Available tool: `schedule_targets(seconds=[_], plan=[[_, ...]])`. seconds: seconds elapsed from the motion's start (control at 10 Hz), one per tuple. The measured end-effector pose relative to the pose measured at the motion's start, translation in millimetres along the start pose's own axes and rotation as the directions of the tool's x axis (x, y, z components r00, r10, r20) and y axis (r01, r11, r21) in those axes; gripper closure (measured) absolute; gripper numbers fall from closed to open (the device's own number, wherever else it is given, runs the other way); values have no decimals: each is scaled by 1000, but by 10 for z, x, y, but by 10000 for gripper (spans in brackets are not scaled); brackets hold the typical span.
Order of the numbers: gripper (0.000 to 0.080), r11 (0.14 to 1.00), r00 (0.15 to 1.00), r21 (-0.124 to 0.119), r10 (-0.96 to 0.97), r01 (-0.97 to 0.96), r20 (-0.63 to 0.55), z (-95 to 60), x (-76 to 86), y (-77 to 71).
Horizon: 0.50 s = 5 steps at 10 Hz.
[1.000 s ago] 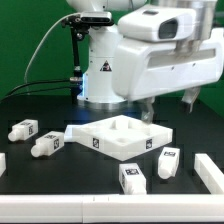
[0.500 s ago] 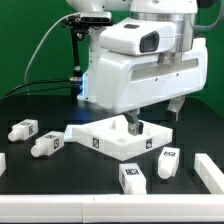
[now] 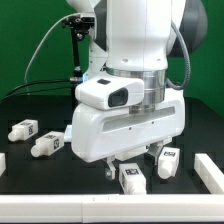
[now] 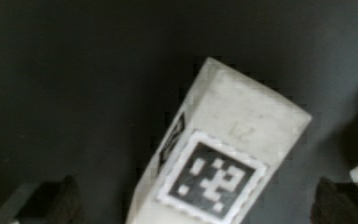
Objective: Assemble square table
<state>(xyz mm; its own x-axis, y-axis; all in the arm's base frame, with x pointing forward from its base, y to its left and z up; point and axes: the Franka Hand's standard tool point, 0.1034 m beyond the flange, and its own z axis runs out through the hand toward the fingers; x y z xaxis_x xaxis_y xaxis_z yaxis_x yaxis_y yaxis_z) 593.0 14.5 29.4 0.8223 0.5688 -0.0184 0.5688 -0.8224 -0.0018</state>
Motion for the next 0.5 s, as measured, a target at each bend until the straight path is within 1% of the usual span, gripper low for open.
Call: schedule_targets(seconds=[0.1, 0.3, 0.4, 0.5], plan=[[150, 1000, 1000, 1, -6, 6, 0, 23, -5, -4], [150, 999, 999, -5, -49, 49, -15, 153, -65, 93], [272, 999, 999, -4, -49, 49, -15, 147, -53, 80], [272, 999, 999, -4, -50, 50, -14, 151, -55, 78]])
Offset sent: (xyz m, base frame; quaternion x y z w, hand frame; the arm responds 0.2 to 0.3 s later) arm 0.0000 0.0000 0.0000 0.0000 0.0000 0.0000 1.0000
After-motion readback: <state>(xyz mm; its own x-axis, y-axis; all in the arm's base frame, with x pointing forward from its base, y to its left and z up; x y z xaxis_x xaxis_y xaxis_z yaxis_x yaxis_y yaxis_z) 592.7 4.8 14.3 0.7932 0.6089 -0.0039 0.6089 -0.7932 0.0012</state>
